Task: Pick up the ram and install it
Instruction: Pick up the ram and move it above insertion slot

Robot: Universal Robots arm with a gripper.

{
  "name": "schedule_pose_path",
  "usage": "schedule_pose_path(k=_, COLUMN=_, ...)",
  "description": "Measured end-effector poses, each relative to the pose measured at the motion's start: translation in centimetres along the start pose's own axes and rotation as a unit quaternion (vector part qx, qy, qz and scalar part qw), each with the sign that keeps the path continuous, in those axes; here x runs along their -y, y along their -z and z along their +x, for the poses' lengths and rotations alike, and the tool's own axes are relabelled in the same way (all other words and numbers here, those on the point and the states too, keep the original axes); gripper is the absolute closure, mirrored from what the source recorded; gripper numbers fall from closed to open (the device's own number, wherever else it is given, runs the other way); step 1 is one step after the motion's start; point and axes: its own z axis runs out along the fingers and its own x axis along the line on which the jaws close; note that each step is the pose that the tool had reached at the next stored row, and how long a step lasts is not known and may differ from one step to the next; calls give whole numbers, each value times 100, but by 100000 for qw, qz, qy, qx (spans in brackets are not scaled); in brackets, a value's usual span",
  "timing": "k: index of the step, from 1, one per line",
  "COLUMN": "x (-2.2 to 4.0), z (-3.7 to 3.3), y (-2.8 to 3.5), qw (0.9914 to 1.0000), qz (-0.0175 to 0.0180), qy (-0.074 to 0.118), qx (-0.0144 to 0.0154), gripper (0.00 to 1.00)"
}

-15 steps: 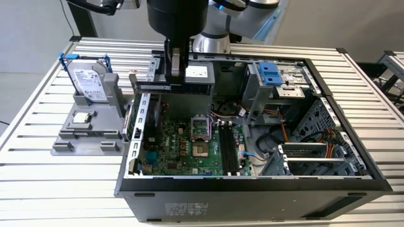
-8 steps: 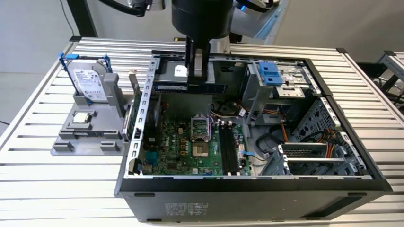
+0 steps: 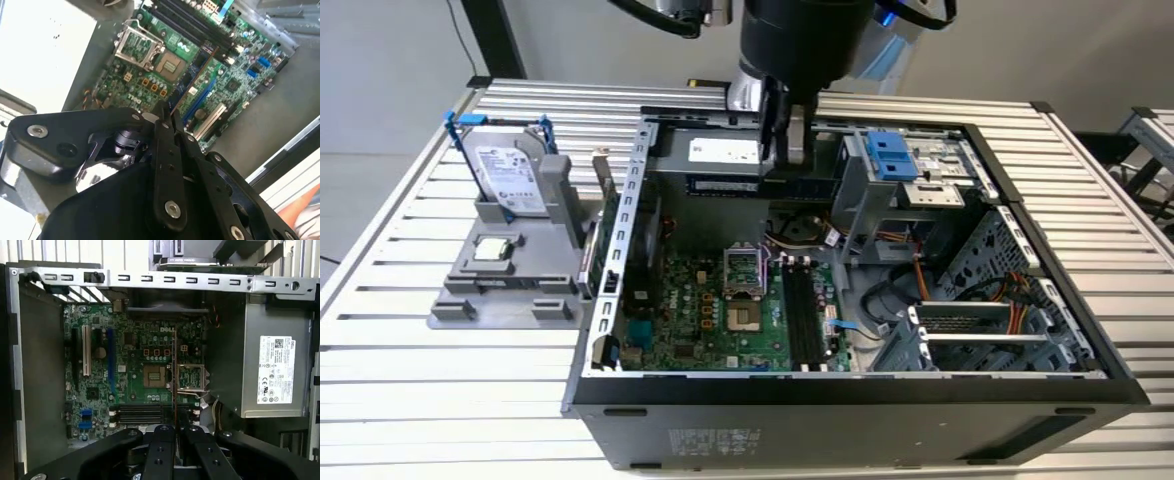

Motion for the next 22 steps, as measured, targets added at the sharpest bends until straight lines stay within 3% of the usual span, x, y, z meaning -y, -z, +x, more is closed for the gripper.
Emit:
schedule_pose_path(k=15, x=618, z=-12, y=13, qw=100000, qz=-2, qy=-2, qx=-2, gripper=100)
schedule_pose_path(k=17, x=667, z=-12, y=15, qw=100000, qz=-2, qy=0, qx=-8, gripper=100)
schedule_pose_path(k=22, x=673, z=-12, y=14, qw=100000, qz=0, qy=-2, qx=-7, gripper=100)
